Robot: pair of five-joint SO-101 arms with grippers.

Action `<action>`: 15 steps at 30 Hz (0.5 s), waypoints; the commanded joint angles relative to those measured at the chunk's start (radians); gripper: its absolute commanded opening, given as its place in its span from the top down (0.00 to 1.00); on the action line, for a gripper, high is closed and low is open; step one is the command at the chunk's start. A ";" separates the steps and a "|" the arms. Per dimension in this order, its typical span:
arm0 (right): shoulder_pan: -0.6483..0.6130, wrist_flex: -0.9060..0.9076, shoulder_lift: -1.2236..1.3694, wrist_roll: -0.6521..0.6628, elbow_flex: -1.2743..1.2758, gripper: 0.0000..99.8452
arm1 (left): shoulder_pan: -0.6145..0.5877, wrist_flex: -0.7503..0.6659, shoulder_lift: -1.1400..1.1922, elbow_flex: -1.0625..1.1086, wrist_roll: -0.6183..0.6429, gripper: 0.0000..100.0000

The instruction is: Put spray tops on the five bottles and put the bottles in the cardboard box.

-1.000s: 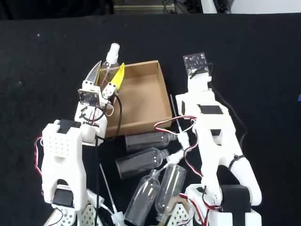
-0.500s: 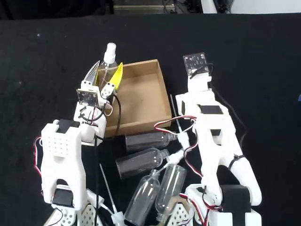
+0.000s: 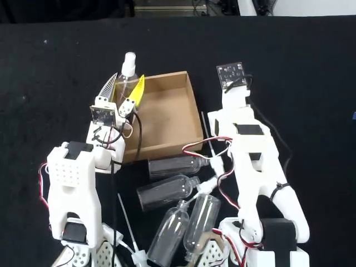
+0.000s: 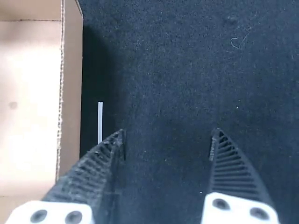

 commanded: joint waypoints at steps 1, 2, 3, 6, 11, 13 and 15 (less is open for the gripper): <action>0.023 -0.026 -0.053 -0.006 -0.005 0.73 | -0.028 0.012 -0.040 0.019 -0.015 0.78; 0.023 -0.026 -0.053 -0.006 -0.005 0.73 | -0.033 0.012 -0.041 0.027 -0.015 0.78; 0.023 -0.026 -0.053 -0.006 -0.005 0.73 | -0.035 0.012 -0.041 0.031 -0.015 0.78; 0.023 -0.026 -0.053 -0.006 -0.005 0.73 | -0.042 0.012 -0.041 0.033 -0.015 0.71; 0.025 -0.026 -0.053 -0.006 -0.005 0.73 | -0.042 0.012 -0.041 0.035 -0.015 0.68; 0.025 -0.026 -0.053 -0.006 -0.005 0.73 | -0.042 0.012 -0.041 0.035 -0.015 0.70; 0.025 -0.026 -0.053 -0.006 -0.005 0.73 | -0.042 0.012 -0.041 0.035 -0.015 0.70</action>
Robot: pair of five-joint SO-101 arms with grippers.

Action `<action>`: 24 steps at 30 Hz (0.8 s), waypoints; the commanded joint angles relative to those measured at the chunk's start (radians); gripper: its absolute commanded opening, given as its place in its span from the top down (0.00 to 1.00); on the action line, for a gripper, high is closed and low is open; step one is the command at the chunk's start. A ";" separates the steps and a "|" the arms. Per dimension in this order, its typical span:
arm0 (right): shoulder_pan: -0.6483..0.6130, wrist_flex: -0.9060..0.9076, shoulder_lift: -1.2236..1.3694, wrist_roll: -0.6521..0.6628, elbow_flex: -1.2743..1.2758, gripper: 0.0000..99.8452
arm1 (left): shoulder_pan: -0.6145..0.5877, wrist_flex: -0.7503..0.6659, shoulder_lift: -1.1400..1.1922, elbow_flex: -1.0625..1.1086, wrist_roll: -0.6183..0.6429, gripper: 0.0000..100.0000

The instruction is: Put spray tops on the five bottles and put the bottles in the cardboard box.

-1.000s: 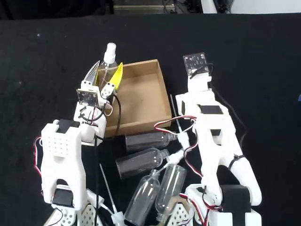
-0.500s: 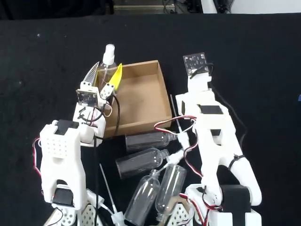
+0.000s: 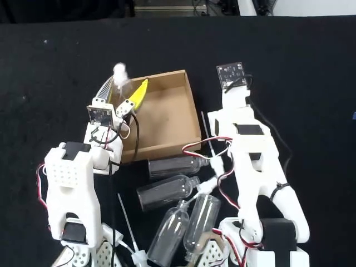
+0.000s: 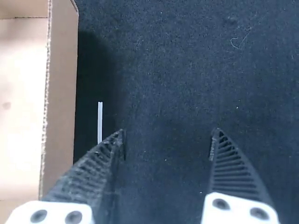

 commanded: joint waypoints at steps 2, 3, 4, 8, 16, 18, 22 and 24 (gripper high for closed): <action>0.025 -0.026 -0.053 -0.006 -0.005 0.73 | -0.022 0.006 -0.031 0.012 -0.012 0.70; 0.025 -0.026 -0.053 -0.006 -0.005 0.73 | -0.022 0.006 -0.032 0.012 -0.012 0.70; 0.025 -0.026 -0.053 -0.006 -0.005 0.73 | -0.022 0.006 -0.032 0.008 -0.012 0.70; 0.025 -0.026 -0.053 -0.005 -0.005 0.73 | -0.019 0.006 -0.032 0.001 -0.012 0.70; 0.023 -0.026 -0.053 -0.005 -0.005 0.73 | -0.021 0.083 -0.032 -0.041 -0.081 0.70; 0.023 -0.026 -0.053 -0.005 -0.005 0.73 | -0.019 0.117 -0.032 -0.062 -0.083 0.70; 0.025 -0.025 -0.053 -0.003 -0.005 0.73 | -0.013 0.120 -0.032 -0.073 -0.081 0.70; 0.025 -0.026 -0.053 -0.003 -0.005 0.73 | -0.012 0.120 -0.032 -0.073 -0.081 0.70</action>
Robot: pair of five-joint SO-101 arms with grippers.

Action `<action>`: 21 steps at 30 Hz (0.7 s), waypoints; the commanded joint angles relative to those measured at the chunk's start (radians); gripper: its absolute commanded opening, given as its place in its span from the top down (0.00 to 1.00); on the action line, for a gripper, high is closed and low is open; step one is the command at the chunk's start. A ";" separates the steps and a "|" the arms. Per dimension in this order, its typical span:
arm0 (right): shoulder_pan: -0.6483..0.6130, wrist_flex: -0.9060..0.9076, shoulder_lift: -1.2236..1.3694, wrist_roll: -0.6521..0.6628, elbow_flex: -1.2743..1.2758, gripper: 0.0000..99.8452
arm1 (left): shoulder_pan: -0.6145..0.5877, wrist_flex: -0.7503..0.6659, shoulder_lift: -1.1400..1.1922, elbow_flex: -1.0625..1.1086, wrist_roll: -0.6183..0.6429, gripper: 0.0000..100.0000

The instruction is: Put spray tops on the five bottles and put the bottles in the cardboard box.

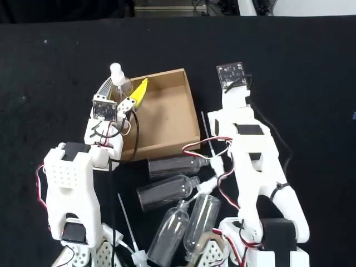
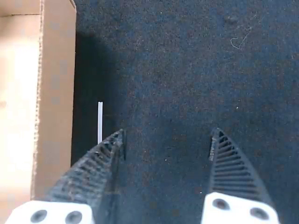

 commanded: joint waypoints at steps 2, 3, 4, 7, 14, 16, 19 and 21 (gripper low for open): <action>0.025 -0.026 -0.053 -0.002 -0.005 0.73 | -0.012 0.011 -0.020 -0.025 -0.011 0.70; 0.025 -0.026 -0.053 -0.002 -0.005 0.73 | -0.013 0.011 -0.021 -0.024 -0.011 0.70; 0.025 -0.026 -0.053 -0.002 -0.005 0.73 | -0.013 0.011 -0.028 -0.021 -0.011 0.70; 0.023 -0.026 -0.053 -0.002 -0.005 0.73 | -0.012 0.020 -0.092 0.010 -0.009 0.70; 0.023 -0.023 -0.053 -0.002 -0.005 0.73 | -0.016 0.334 -0.261 0.038 -0.009 0.70; 0.025 -0.023 -0.053 -0.002 -0.005 0.73 | -0.016 0.387 -0.284 0.038 -0.009 0.70; 0.025 -0.021 -0.053 -0.002 -0.005 0.73 | -0.016 0.365 -0.305 0.039 -0.009 0.70; 0.025 -0.021 -0.053 -0.002 -0.005 0.73 | -0.010 0.367 -0.315 0.039 -0.017 0.70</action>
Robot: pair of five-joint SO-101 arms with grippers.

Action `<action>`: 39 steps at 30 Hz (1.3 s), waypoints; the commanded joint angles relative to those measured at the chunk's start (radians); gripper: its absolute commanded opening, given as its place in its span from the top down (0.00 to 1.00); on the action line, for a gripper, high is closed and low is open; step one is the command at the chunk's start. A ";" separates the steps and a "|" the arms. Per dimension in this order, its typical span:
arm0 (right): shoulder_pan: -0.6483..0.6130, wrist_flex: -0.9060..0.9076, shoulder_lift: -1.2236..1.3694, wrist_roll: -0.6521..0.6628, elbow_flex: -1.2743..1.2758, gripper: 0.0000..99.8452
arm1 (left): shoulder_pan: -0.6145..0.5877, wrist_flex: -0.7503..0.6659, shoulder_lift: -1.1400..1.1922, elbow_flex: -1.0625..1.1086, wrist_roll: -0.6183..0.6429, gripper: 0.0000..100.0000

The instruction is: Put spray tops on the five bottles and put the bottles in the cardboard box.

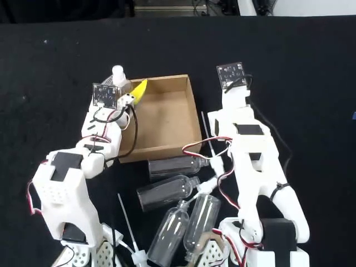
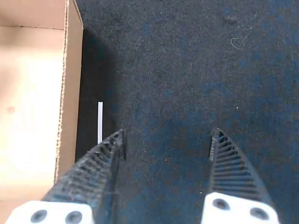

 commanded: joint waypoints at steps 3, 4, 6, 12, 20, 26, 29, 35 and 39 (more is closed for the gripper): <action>0.025 -0.021 -0.053 -0.002 -0.005 0.73 | -0.007 0.038 -0.095 -0.002 -0.015 0.70; 0.025 -0.021 -0.053 -0.002 -0.005 0.73 | -0.008 0.055 -0.104 0.001 -0.015 0.70; 0.025 -0.021 -0.053 -0.002 -0.005 0.73 | -0.013 0.101 -0.129 0.010 -0.012 0.70; 0.023 -0.021 -0.053 -0.002 -0.005 0.73 | -0.007 0.287 -0.301 0.061 -0.009 0.70; 0.020 -0.026 -0.053 0.000 0.007 0.73 | -0.012 0.683 -0.548 0.054 -0.009 0.70; 0.020 -0.026 -0.053 0.000 0.007 0.73 | -0.008 0.948 -0.692 0.054 -0.012 0.70; 0.020 -0.026 -0.053 0.000 0.007 0.73 | -0.008 1.019 -0.741 0.054 -0.012 0.70; 0.020 -0.026 -0.053 0.000 0.010 0.73 | -0.010 1.252 -0.830 0.053 -0.012 0.70; 0.020 -0.026 -0.053 -0.005 0.010 0.73 | -0.039 1.494 -0.875 -0.030 -0.011 0.70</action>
